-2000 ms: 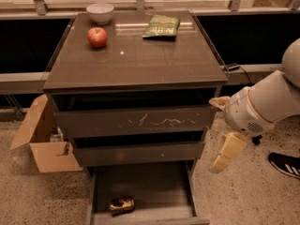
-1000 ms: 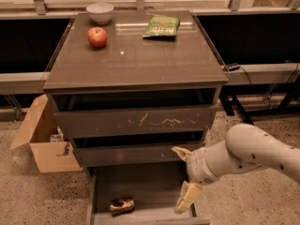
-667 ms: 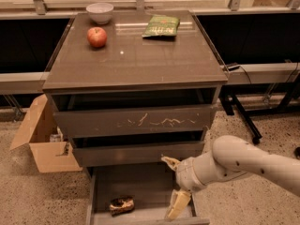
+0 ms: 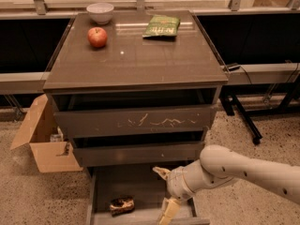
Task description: Pick orange can from bottom drawer and place on counter
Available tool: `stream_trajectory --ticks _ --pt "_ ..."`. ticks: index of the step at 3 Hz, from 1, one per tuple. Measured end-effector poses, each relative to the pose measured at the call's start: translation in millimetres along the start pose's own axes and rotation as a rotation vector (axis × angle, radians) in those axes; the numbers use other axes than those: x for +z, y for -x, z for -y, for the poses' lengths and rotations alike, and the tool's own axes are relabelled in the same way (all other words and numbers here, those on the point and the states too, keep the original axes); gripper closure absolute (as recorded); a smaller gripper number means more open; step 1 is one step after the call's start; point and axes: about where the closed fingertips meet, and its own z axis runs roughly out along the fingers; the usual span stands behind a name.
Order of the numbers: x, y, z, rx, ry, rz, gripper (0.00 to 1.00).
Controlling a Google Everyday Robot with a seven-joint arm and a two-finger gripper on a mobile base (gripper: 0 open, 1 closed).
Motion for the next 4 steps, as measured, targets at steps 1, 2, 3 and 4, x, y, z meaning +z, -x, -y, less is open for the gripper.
stream_trajectory --ticks 1,2,3,4 --pt "26.5 -16.1 7.6 0.034 0.044 0.016 0.00" --pt "72.2 -41.0 13.0 0.067 0.092 0.031 0.00" --pt "130.0 -71.1 17.5 0.089 0.110 0.037 0.00" --pt "190.3 -103.4 24.0 0.125 0.138 0.099 0.00"
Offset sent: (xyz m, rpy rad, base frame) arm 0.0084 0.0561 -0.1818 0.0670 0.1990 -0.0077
